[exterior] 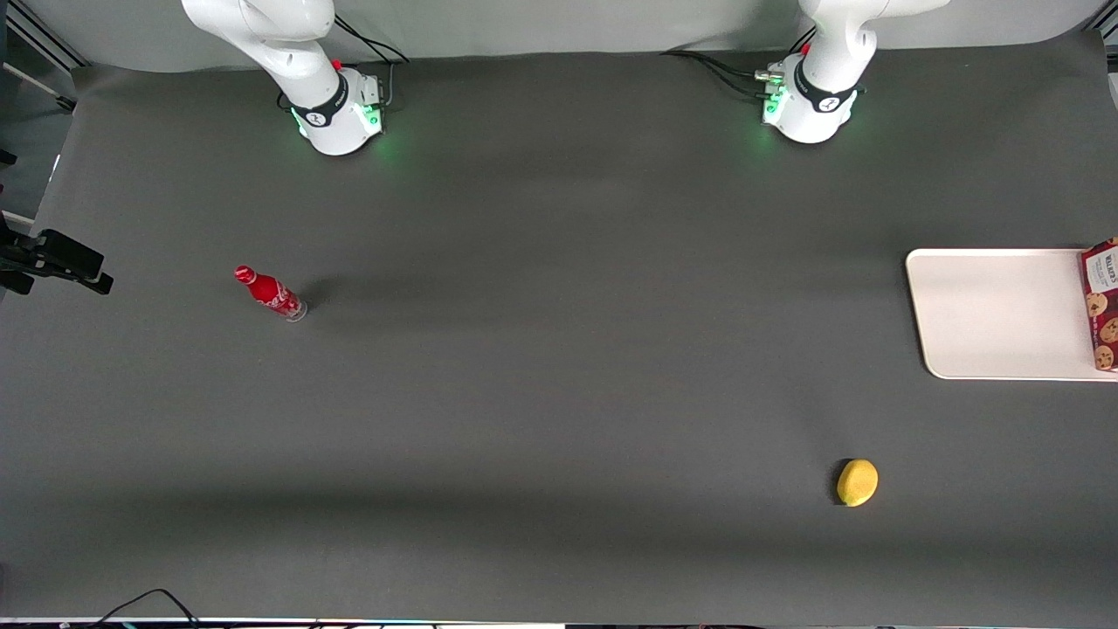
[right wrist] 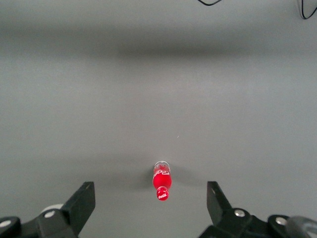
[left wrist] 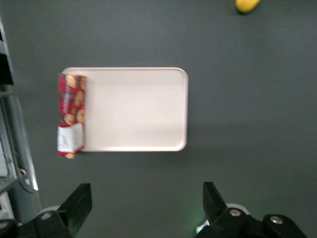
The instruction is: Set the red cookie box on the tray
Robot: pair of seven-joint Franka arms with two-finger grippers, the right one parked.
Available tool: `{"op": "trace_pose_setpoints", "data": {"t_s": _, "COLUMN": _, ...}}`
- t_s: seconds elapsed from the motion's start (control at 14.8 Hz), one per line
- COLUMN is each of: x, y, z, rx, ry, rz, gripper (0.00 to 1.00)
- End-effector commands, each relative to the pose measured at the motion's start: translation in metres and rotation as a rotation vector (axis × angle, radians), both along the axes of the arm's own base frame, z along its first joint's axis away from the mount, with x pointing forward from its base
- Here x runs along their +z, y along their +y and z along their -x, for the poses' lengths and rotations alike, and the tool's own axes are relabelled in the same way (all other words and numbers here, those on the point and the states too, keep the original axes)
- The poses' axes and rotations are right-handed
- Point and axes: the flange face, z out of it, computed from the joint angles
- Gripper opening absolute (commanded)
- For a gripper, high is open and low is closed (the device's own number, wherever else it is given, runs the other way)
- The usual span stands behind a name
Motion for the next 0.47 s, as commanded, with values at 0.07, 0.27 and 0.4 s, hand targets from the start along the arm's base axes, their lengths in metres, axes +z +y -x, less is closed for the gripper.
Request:
{"op": "trace_pose_setpoints", "data": {"t_s": 0.07, "x": 0.016, "y": -0.144, "z": 0.017, "rx": 0.071, "ry": 0.070, "rz": -0.022, "gripper": 1.00}}
{"op": "trace_pose_setpoints", "data": {"t_s": 0.27, "x": -0.001, "y": -0.218, "z": 0.030, "rx": 0.043, "ry": 0.061, "rz": -0.039, "gripper": 1.00}}
{"op": "trace_pose_setpoints", "data": {"t_s": 0.4, "x": -0.007, "y": -0.241, "z": 0.035, "rx": 0.025, "ry": 0.031, "rz": -0.048, "gripper": 1.00}}
